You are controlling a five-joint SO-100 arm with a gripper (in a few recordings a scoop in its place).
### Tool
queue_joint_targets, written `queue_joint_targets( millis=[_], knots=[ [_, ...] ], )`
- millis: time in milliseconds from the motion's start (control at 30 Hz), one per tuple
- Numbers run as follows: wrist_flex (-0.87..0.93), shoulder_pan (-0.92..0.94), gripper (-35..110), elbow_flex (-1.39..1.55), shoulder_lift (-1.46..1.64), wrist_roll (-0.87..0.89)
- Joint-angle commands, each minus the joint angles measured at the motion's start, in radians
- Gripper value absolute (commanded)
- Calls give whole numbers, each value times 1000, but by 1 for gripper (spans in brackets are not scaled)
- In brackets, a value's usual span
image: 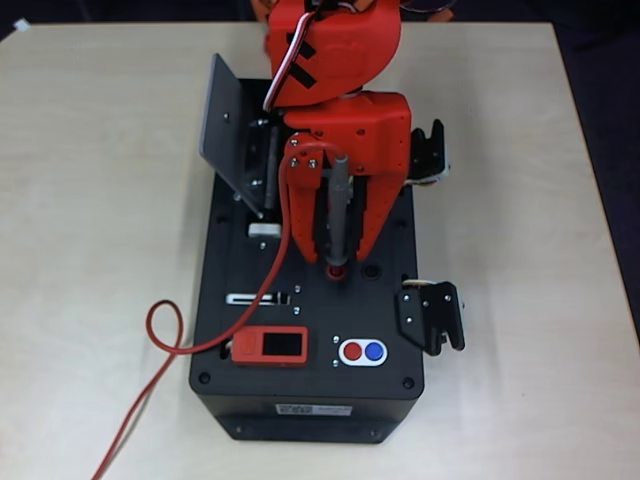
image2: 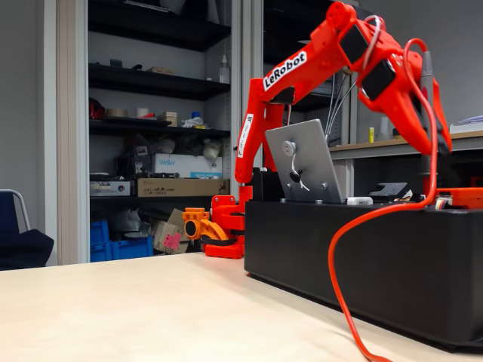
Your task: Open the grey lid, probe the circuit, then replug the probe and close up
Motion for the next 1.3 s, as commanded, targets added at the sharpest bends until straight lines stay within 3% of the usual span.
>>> queue_joint_targets(
  millis=[0, 400, 733, 1267],
  knots=[
    [-3, -11, 7, -38, 14, 26],
    [-12, -20, 0, -31, -9, 72],
    [11, -12, 0, -29, -15, 9],
    [236, 35, 0, -229, -26, -86]
  ],
)
